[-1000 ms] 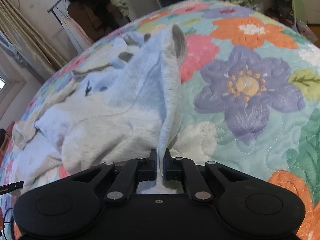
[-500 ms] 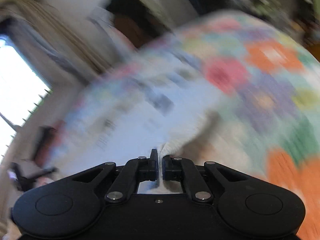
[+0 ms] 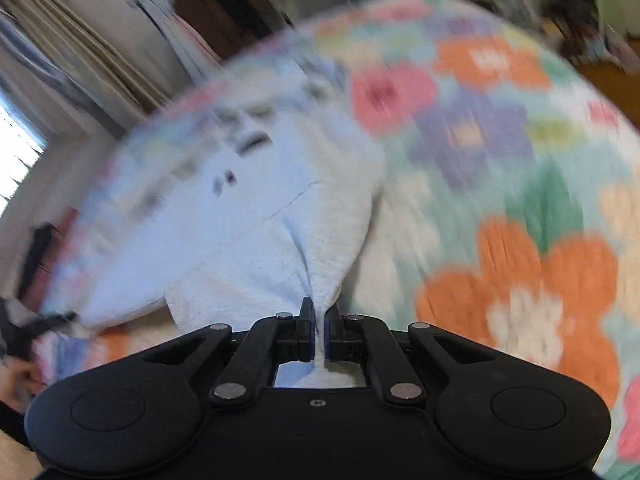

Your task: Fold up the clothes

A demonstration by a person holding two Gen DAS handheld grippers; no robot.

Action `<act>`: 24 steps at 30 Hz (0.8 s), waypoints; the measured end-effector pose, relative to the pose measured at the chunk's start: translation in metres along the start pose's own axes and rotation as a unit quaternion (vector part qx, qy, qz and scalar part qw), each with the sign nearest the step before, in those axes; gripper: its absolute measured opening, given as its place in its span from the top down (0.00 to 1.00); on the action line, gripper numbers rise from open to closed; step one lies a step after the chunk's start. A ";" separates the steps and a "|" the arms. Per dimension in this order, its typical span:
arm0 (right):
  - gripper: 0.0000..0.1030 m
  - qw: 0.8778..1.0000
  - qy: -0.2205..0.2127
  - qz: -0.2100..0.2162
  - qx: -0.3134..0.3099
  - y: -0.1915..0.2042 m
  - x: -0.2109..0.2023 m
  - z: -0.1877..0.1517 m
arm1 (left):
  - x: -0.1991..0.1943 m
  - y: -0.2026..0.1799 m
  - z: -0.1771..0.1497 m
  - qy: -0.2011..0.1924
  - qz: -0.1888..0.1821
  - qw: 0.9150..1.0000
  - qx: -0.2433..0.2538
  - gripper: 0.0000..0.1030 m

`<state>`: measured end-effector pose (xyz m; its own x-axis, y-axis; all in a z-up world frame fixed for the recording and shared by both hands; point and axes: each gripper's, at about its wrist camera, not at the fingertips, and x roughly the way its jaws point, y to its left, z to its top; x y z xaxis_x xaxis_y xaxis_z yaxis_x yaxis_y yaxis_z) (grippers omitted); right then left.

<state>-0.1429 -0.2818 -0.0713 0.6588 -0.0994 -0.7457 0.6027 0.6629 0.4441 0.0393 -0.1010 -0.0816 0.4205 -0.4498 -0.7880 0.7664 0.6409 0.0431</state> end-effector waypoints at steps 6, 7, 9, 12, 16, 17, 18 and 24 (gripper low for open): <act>0.88 0.994 0.065 -0.070 -0.057 0.011 0.034 -0.008 | -0.002 -0.012 -0.003 -0.013 0.038 0.999 0.036 0.89; 0.82 0.990 0.072 -0.092 -0.074 0.015 0.033 -0.004 | -0.005 -0.013 -0.003 -0.013 0.040 0.998 0.045 0.85; 0.67 0.986 0.054 -0.125 -0.097 0.025 0.020 0.008 | -0.013 -0.012 0.000 -0.020 0.037 0.998 0.055 0.74; 0.59 0.982 0.001 -0.134 -0.129 0.043 -0.008 0.030 | -0.039 0.001 0.008 -0.068 -0.004 0.997 0.040 0.49; 0.56 0.984 -0.047 -0.071 -0.158 0.075 -0.036 0.062 | -0.062 0.020 0.019 -0.107 -0.067 0.992 -0.013 0.49; 0.56 0.982 -0.054 -0.055 -0.172 0.085 -0.038 0.070 | -0.064 0.022 0.021 -0.109 -0.079 0.991 -0.022 0.49; 0.56 0.979 -0.057 -0.045 -0.191 0.095 -0.038 0.080 | -0.063 0.022 0.025 -0.105 -0.090 0.990 -0.029 0.49; 0.52 0.959 -0.035 0.012 -0.283 0.163 0.019 0.141 | -0.045 0.004 0.068 -0.089 -0.123 0.988 -0.024 0.40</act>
<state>0.0317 -0.2799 0.0567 0.7100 -0.1150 -0.6948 0.2596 0.9598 0.1063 0.0562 -0.1200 -0.0040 0.3055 -0.6954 -0.6505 0.8340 0.5251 -0.1696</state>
